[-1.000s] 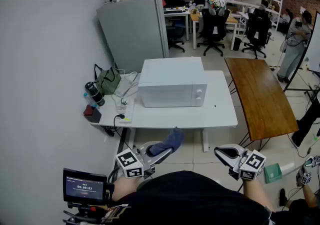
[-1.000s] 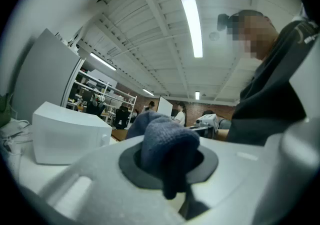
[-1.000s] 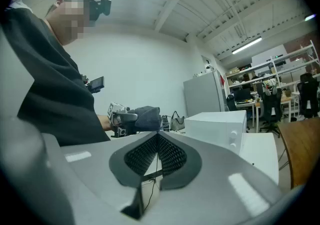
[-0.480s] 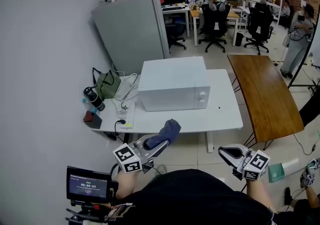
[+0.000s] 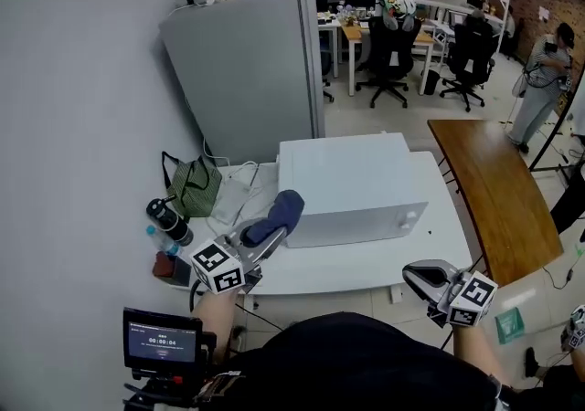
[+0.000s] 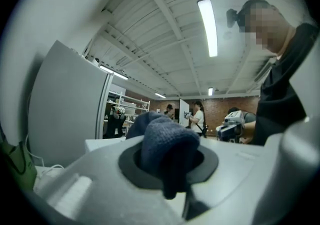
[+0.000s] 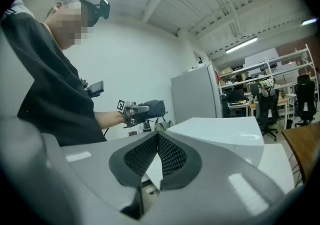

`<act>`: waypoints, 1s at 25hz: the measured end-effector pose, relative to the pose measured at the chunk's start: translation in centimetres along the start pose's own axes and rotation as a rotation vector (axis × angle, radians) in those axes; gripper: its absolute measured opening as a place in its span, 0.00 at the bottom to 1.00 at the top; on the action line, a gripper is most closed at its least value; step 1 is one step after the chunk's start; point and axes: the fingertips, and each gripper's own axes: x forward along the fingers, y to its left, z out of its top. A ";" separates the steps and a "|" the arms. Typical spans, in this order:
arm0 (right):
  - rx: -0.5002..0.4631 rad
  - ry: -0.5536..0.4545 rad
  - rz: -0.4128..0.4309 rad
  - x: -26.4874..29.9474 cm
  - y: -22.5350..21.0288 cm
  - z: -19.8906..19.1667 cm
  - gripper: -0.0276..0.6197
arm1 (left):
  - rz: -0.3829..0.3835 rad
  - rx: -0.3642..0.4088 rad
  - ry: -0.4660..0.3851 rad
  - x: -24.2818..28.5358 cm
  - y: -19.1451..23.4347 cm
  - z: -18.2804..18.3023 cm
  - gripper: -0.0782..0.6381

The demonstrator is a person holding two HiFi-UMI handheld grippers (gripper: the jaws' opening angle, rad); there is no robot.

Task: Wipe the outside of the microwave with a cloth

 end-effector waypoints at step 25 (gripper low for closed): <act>-0.008 -0.016 -0.066 -1.2 -22.4 2.9 0.05 | 0.138 0.162 0.997 18.5 30.2 -11.7 0.19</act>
